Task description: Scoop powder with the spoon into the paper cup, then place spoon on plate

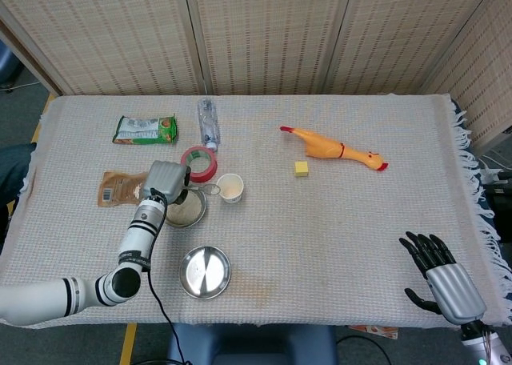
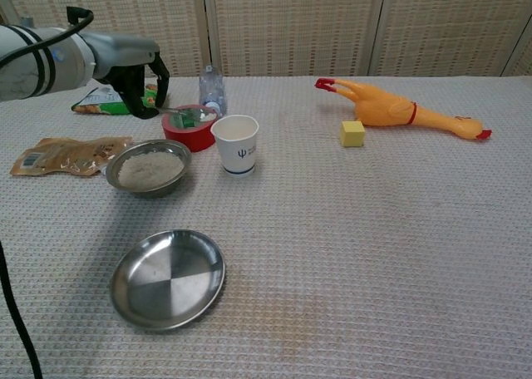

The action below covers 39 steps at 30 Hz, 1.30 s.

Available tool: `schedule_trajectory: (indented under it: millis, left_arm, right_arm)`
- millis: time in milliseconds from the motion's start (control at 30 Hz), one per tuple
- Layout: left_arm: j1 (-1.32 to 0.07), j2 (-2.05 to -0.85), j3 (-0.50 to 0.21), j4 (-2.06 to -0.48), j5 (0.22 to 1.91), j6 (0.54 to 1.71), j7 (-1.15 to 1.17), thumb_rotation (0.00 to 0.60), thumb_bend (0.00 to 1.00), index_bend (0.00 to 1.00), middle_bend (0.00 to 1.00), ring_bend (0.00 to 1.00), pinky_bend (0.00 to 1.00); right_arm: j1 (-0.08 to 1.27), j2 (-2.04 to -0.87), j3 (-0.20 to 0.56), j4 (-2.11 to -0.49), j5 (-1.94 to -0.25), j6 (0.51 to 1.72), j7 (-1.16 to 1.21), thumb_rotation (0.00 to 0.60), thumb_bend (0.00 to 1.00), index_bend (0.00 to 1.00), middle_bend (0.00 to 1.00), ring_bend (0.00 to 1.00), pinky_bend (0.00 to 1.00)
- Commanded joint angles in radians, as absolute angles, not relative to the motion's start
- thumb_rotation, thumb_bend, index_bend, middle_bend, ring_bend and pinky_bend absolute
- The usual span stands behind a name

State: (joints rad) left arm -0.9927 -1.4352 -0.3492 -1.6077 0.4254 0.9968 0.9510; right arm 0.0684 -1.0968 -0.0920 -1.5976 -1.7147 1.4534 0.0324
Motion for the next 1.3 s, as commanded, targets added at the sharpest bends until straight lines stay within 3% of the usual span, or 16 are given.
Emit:
schedule_trajectory:
  millis: [33, 567, 1133, 1300]
  left_arm:
    - [-1.028, -1.457, -0.339, -1.57, 0.406, 0.993, 0.949, 0.6, 0.38, 0.62, 1.0, 1.0, 1.0]
    - [-1.119, -1.583, -0.258, -1.389, 0.483, 1.028, 0.958, 0.6, 0.38, 0.62, 1.0, 1.0, 1.0]
    - [-1.106, -1.722, -0.127, -1.196, 0.784, 1.16, 0.982, 0.6, 0.38, 0.62, 1.0, 1.0, 1.0]
    - [-1.085, -1.798, -0.012, -1.021, 1.024, 1.258, 0.995, 0.6, 0.38, 0.62, 1.0, 1.0, 1.0]
  right_arm:
    - [0.07, -1.098, -0.088, -1.596, -1.705, 1.451, 0.029, 0.6, 0.15, 0.0, 0.0, 0.0, 0.0]
    - [0.076, -1.094, -0.076, -1.588, -1.665, 1.426, 0.04, 0.6, 0.15, 0.0, 0.0, 0.0, 0.0]
    - [0.078, -1.083, -0.077, -1.597, -1.649, 1.414, 0.046, 0.6, 0.15, 0.0, 0.0, 0.0, 0.0]
    - [0.078, -1.07, -0.081, -1.608, -1.646, 1.406, 0.056, 0.6, 0.15, 0.0, 0.0, 0.0, 0.0]
